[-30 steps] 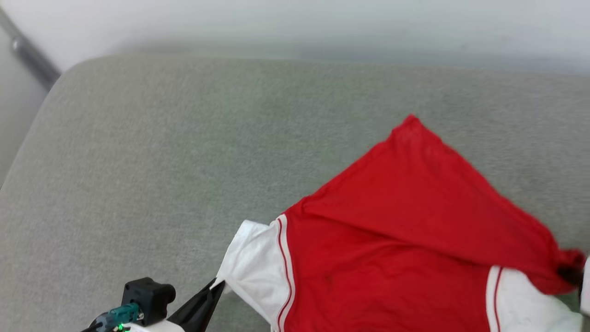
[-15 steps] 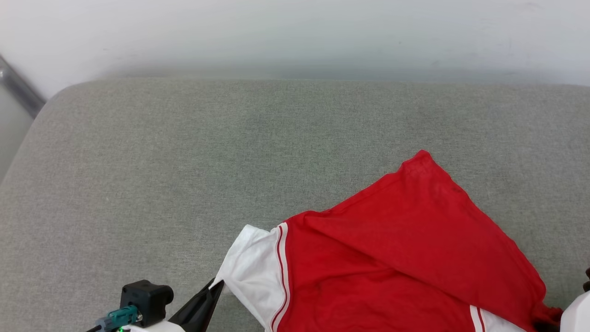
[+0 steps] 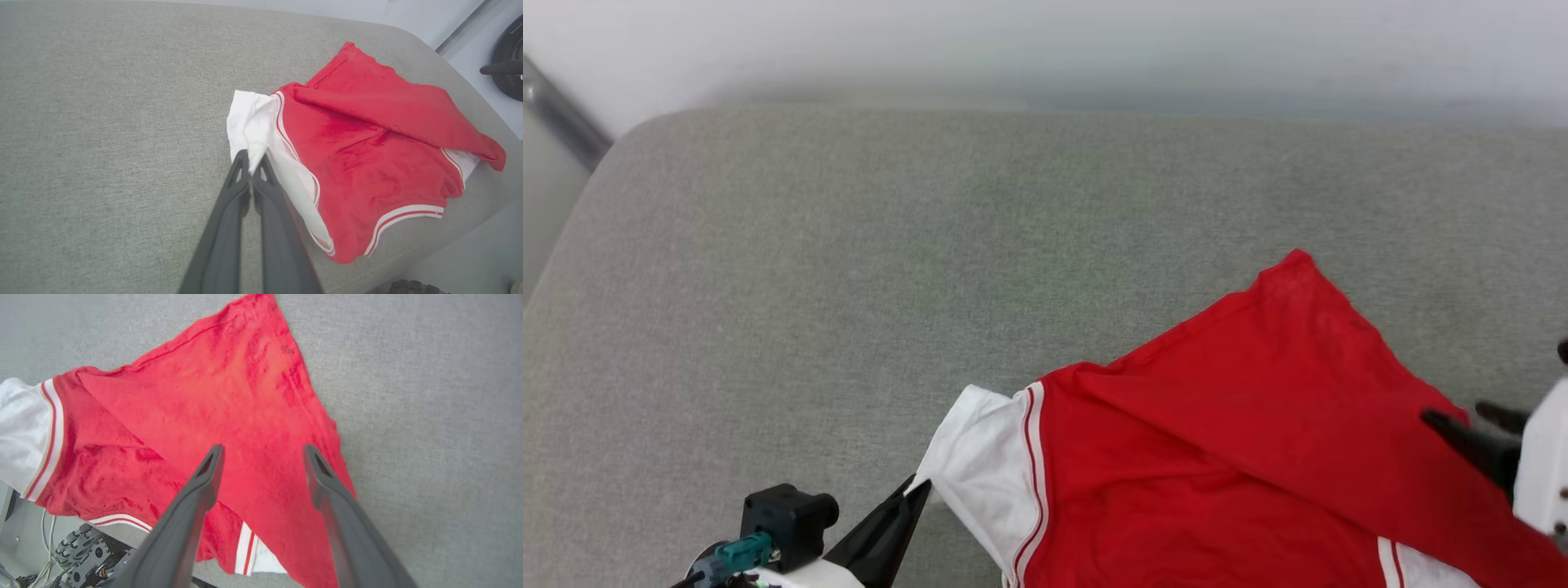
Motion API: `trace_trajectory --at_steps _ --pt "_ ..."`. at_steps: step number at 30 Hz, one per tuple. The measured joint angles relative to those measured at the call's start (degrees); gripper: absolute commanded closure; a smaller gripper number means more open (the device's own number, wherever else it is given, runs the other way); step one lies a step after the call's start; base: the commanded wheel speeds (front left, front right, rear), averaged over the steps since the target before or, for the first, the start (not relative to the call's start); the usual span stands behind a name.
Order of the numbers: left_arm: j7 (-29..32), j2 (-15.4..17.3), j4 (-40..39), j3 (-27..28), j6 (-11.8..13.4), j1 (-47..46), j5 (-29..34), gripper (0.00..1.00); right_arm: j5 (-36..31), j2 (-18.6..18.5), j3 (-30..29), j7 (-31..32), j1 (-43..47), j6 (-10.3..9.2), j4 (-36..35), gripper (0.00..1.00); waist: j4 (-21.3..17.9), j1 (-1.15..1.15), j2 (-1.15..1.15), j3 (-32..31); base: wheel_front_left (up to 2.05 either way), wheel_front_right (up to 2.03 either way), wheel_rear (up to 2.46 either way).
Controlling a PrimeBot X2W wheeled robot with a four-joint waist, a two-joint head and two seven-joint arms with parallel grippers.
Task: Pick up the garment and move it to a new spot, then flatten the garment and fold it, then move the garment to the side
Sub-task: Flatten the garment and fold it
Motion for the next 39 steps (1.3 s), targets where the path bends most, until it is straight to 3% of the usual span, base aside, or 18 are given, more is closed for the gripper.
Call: trace_trajectory --at_steps 6,15,25,34,35,36,37,39 --pt "0.52 -0.25 -1.21 -0.59 -0.81 -2.71 1.16 1.00 -3.99 0.31 4.30 3.30 -11.12 0.00 -0.30 0.00 2.42 0.00 0.00 3.83 0.00 0.00 0.00" --pt "0.52 -2.13 -1.14 -1.92 -2.50 -6.77 2.48 1.00 -11.39 1.35 7.37 4.02 -26.27 0.00 12.05 0.00 7.77 0.01 0.00 10.28 0.00 0.00 0.00" --pt "-0.10 -4.00 0.58 -3.03 -3.86 -8.99 2.66 1.00 -16.12 -1.00 8.21 2.25 -32.22 -0.01 24.60 0.00 12.92 0.01 0.00 15.29 0.00 0.00 0.00" --pt "-0.70 -4.89 2.15 -3.50 -4.58 -10.11 2.65 1.00 -15.56 -3.36 11.04 1.29 -32.92 -0.01 25.84 0.00 14.89 -0.01 0.00 17.43 0.00 0.00 0.00" --pt "-0.70 -4.95 2.26 -3.52 -4.59 -10.19 2.64 1.00 -15.34 -3.65 11.49 1.11 -32.92 -0.02 25.84 0.24 14.96 -0.01 0.00 17.50 0.00 0.00 0.00" --pt "-0.71 -5.00 2.42 -3.54 -4.60 -10.26 2.64 1.00 -15.08 -3.88 11.87 0.74 -32.91 -0.10 25.88 0.91 14.99 -0.01 0.00 17.50 0.00 0.00 0.00" --pt "-0.76 -5.04 2.61 -3.57 -4.72 -10.38 2.61 1.00 -14.92 -4.02 12.28 0.18 -32.89 -0.10 25.97 1.00 14.99 -0.01 0.00 17.41 0.00 0.00 0.00" --pt "-0.86 -5.05 2.78 -3.53 -4.78 -10.44 2.57 1.00 -14.26 -3.86 12.99 -1.07 -32.89 -0.10 26.49 1.00 14.86 -0.01 0.00 17.04 0.00 0.00 0.00"
